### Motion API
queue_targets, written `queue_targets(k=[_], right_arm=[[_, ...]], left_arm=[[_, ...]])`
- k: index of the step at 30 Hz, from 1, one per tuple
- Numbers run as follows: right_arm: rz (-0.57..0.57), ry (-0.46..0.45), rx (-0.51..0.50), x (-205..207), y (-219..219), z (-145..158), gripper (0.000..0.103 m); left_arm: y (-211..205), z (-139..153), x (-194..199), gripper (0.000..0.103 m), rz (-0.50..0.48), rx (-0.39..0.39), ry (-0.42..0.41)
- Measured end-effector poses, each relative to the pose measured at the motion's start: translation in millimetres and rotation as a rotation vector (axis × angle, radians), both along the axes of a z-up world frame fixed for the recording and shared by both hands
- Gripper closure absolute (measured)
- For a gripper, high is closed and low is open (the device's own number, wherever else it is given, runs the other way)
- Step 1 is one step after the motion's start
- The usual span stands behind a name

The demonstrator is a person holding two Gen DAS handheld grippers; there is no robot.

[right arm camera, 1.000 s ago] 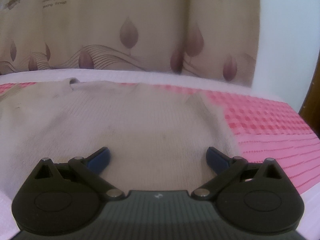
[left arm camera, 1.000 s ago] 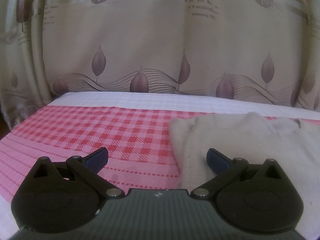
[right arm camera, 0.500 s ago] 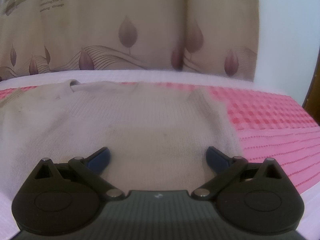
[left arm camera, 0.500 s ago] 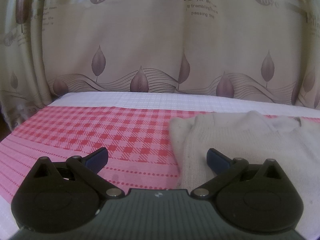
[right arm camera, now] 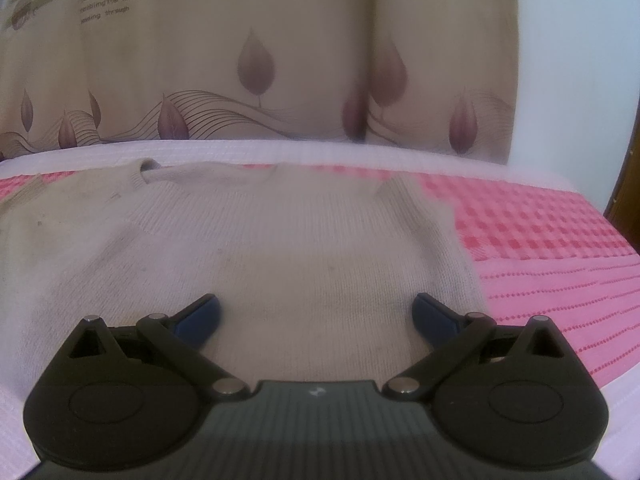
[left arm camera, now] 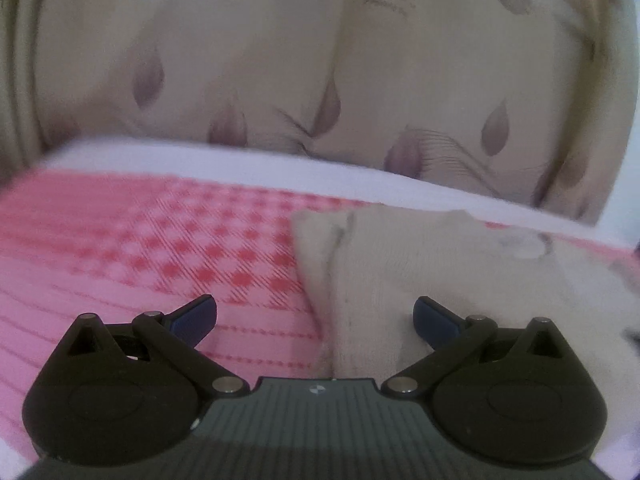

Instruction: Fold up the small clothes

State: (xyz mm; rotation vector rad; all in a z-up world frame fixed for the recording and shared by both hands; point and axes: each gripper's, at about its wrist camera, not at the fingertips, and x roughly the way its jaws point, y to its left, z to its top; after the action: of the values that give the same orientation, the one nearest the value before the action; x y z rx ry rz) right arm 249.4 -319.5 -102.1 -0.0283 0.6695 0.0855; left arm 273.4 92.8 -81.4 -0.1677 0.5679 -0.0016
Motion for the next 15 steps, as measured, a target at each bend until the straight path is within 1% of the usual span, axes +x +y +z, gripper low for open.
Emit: queue_targets(k=[1, 2, 3, 4, 6, 9, 12, 14, 15], right_arm=[[0.001, 0.000, 0.000, 0, 0, 0, 0.000], [0.001, 0.001, 0.001, 0, 0, 0, 0.000], [0.001, 0.001, 0.002, 0, 0, 0, 0.000], [0.000, 0.000, 0.001, 0, 0, 0, 0.000], [0.001, -0.001, -0.004, 0, 1, 0, 0.000], [0.000, -0.005, -0.012, 0, 3, 0, 0.000], [0.000, -0.008, -0.018, 0, 4, 0, 0.000], [0.000, -0.011, -0.024, -1, 4, 0, 0.000], [-0.001, -0.012, -0.026, -1, 5, 0, 0.000]], left_arm=[[10, -1, 5, 0.003, -0.013, -0.067, 0.025], [18, -3, 8, 0.005, -0.020, -0.118, 0.040], [24, -3, 10, 0.005, -0.026, -0.152, 0.036], [29, -3, 12, 0.007, -0.039, -0.168, 0.033], [33, -1, 19, 0.009, -0.065, -0.161, 0.050], [29, 0, 33, 0.009, -0.146, -0.125, 0.075], [21, -2, 42, 0.013, -0.206, -0.093, 0.082], [16, -3, 47, 0.025, -0.228, -0.079, 0.077], [15, -3, 49, 0.041, -0.234, -0.078, 0.074]])
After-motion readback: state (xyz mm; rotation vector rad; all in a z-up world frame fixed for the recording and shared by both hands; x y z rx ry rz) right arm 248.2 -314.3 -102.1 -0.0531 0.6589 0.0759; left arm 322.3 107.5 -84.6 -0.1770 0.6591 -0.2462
